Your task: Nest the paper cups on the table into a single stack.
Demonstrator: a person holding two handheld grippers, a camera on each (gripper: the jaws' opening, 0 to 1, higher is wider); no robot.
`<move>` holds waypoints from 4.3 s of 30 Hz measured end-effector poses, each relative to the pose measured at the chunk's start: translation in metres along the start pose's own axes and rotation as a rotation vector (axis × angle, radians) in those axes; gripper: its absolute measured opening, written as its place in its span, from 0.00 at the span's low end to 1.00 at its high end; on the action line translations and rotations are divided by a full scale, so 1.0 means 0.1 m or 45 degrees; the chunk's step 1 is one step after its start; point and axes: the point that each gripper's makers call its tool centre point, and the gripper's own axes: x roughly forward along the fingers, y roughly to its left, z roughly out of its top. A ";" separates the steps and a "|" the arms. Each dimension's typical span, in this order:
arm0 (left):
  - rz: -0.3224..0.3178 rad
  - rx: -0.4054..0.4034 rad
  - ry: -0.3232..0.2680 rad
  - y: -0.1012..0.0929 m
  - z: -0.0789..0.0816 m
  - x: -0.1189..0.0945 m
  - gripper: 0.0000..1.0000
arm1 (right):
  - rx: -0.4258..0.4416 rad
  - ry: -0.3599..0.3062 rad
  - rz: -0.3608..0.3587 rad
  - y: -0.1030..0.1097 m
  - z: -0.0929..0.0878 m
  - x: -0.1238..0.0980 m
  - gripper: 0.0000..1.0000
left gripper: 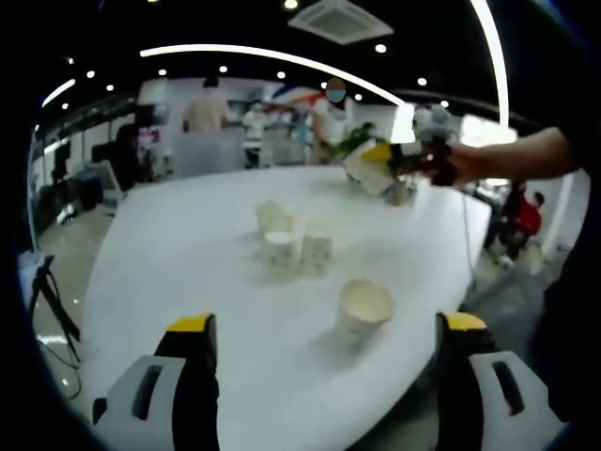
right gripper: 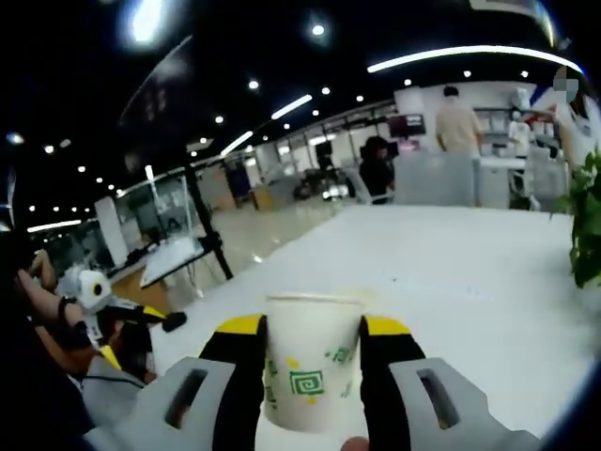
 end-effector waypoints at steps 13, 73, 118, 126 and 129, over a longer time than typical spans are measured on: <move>0.016 0.005 0.000 0.05 0.00 -0.06 0.96 | -0.026 -0.100 0.203 0.68 0.03 0.05 0.36; 0.026 -0.028 0.055 0.03 -0.18 -0.09 0.94 | -0.067 -0.291 0.449 1.47 -0.77 0.30 0.34; 0.026 -0.065 0.077 0.11 -0.23 -0.07 0.94 | -0.091 -0.200 0.432 1.56 -1.24 0.57 0.37; 0.013 -0.056 0.079 0.09 -0.21 -0.03 0.93 | -0.101 -0.180 0.432 1.55 -1.28 0.54 0.38; 0.011 -0.058 0.079 0.09 -0.21 -0.03 0.93 | -0.106 -0.172 0.434 1.57 -1.29 0.52 0.39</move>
